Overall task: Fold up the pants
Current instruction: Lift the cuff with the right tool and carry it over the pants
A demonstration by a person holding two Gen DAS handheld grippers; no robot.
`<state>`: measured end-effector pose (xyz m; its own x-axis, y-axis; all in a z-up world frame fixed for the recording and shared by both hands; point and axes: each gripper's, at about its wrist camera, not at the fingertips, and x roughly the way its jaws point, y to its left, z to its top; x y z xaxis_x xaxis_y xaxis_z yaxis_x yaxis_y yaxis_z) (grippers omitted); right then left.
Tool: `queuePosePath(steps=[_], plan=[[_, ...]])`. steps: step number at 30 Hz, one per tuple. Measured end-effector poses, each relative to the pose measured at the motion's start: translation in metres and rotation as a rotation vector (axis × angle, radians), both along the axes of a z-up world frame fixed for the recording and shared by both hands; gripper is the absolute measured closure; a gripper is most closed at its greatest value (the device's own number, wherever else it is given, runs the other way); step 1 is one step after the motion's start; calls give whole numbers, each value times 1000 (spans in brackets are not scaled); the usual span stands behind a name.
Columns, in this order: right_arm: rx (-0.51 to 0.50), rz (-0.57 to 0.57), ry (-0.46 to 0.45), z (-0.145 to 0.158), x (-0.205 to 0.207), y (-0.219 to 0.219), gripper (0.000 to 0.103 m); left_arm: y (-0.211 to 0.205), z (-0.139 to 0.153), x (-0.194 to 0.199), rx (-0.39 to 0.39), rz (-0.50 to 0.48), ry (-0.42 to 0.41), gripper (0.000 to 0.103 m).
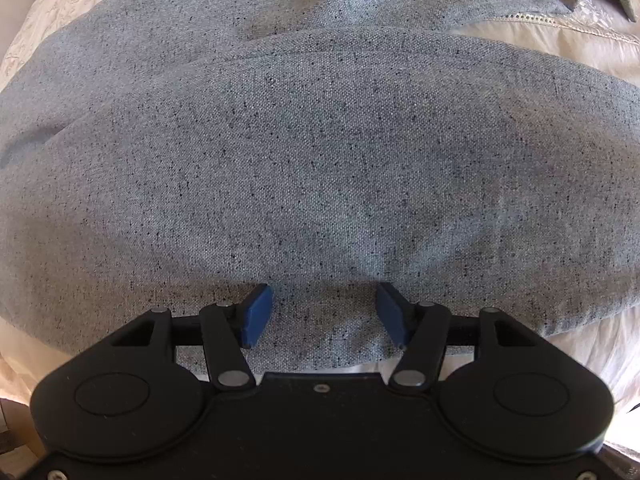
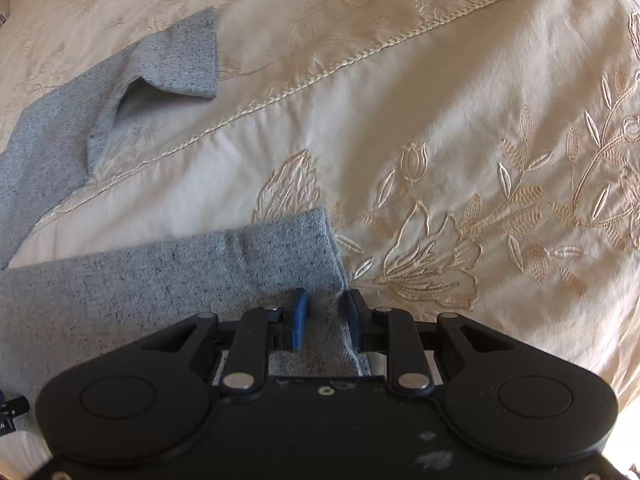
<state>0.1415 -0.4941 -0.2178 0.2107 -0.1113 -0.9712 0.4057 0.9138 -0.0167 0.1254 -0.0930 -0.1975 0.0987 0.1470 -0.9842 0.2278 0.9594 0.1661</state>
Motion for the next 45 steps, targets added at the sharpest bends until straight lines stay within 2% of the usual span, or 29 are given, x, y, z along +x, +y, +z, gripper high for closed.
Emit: queuePosePath(steps=[3,5,10,14,18,20,23,28,32,39,40,42,43,45], plan=[[-31,0,-21,17,15,6,79,3,17,9,-38,1,-2,42],[-41,2,-60,36,25,14,79,9,39,17,-65,14,-51,42],[21,-18,-158,72,63,34,77,21,90,57,-106,20,-180,42],[72,-19,-196,85,113,55,72,29,121,91,-111,33,-298,42],[63,-46,-202,78,169,88,70,41,138,113,-135,70,-352,42],[44,-35,-185,73,198,105,69,49,139,117,-131,73,-354,42],[73,-19,-175,61,240,124,69,59,133,123,-131,70,-337,42],[160,-136,-117,32,302,137,69,84,124,125,-112,78,-303,42],[179,-224,-69,12,320,140,69,108,120,125,-95,117,-285,42],[112,-216,40,-13,329,151,70,134,112,140,-87,167,-266,42],[103,-203,46,-14,327,152,76,135,111,143,-89,168,-264,42],[110,-160,51,-15,319,153,97,139,109,155,-99,170,-257,42],[115,-148,52,-12,312,153,101,140,109,160,-105,173,-255,42],[97,-126,31,-5,293,150,101,143,107,174,-131,185,-246,42]])
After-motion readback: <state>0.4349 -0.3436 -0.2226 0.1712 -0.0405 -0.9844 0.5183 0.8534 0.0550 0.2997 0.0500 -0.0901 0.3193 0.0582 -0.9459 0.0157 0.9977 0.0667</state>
